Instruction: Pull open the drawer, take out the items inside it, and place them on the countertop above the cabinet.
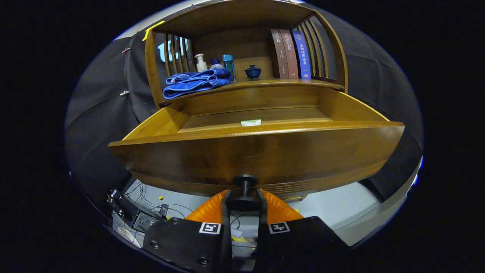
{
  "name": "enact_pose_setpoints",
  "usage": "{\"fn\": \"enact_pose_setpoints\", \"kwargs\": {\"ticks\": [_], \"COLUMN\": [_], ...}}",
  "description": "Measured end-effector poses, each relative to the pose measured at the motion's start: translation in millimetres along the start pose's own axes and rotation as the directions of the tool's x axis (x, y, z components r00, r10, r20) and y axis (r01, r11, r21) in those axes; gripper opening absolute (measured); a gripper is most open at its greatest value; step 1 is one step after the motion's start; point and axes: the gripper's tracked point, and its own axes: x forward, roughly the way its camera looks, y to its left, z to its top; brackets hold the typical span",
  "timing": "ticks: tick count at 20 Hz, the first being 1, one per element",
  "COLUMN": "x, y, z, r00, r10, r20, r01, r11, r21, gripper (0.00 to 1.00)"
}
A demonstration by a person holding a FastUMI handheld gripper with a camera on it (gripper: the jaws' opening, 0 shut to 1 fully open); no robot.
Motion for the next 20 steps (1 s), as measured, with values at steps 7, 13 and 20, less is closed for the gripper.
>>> {"fn": "enact_pose_setpoints", "kwargs": {"ticks": [7, 13, 20], "x": [-9.7, -54.2, -33.9], "y": [-2.4, 1.1, 20.5], "z": [-2.2, 37.6, 141.3], "r00": [1.000, 0.998, 0.995], "r10": [-0.008, -0.020, -0.005], "r20": [0.004, 0.057, 0.097], "r01": [0.008, 0.019, 0.011], "r11": [1.000, 1.000, 0.998], "r21": [0.014, 0.019, -0.066], "gripper": [0.45, 0.99, 0.99]}}
